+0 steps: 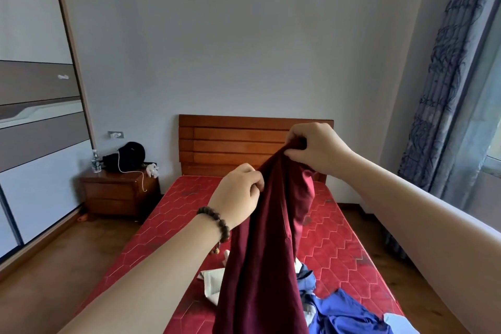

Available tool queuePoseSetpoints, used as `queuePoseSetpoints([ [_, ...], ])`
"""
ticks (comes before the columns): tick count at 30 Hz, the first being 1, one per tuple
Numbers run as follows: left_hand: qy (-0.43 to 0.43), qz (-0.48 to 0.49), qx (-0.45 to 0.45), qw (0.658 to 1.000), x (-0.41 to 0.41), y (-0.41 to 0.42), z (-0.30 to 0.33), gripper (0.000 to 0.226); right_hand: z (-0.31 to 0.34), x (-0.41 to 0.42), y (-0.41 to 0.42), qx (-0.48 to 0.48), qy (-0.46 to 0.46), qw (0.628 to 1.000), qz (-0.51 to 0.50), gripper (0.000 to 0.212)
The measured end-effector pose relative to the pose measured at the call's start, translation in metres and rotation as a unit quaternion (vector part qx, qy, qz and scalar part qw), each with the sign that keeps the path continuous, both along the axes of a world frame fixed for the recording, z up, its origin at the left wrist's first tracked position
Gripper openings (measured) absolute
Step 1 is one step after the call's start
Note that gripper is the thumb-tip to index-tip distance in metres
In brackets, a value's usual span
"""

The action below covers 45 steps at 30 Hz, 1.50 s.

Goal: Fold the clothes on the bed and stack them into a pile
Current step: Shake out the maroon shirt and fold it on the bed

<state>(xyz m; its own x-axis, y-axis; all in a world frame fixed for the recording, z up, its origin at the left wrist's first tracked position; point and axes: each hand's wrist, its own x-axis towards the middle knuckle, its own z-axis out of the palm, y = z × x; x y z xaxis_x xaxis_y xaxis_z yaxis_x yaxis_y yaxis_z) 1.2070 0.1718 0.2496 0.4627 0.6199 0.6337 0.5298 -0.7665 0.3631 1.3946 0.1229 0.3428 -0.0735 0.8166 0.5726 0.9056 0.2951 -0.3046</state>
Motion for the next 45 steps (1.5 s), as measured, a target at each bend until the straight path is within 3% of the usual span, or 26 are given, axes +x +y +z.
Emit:
queuePoseSetpoints([
  [2,0.005,0.044,-0.010,0.999,0.003,-0.007,-0.010,0.014,-0.001,-0.001,0.000,0.015,-0.003,1.000,-0.017,0.008],
  [7,0.045,0.146,0.000,0.988,0.029,-0.034,-0.030,0.068,-0.004,-0.009,-0.001,0.025,0.005,0.999,-0.042,0.011],
  [12,0.086,0.220,-0.032,0.971,0.056,-0.034,-0.049,0.046,-0.003,-0.006,-0.008,0.027,0.012,0.999,-0.045,0.013],
  [19,0.068,0.140,-0.020,0.988,0.039,-0.013,-0.061,0.016,0.005,0.031,-0.033,0.010,0.019,0.999,-0.048,0.011],
  [23,0.009,0.082,0.018,0.996,0.024,0.000,-0.058,0.010,0.009,0.052,-0.043,-0.011,-0.012,0.998,-0.058,0.008],
  [33,-0.035,-0.003,0.109,0.993,-0.003,0.017,-0.012,0.013,0.008,0.068,-0.049,-0.089,-0.128,0.986,-0.052,0.012],
  [38,-0.069,0.011,0.133,0.989,-0.016,0.022,0.006,0.017,0.018,0.055,-0.046,-0.033,-0.123,0.992,-0.021,0.024],
  [41,-0.063,0.033,0.128,0.989,-0.024,0.025,0.009,0.022,0.017,0.042,-0.038,-0.015,-0.162,0.987,-0.012,0.023],
  [44,-0.033,0.005,0.085,0.996,-0.035,0.027,0.003,0.028,0.017,0.033,-0.032,-0.062,-0.176,0.982,-0.026,0.016],
  [45,-0.036,-0.007,0.076,0.996,-0.038,0.027,0.001,0.028,0.018,0.030,-0.030,-0.037,-0.162,0.986,-0.028,0.016],
])
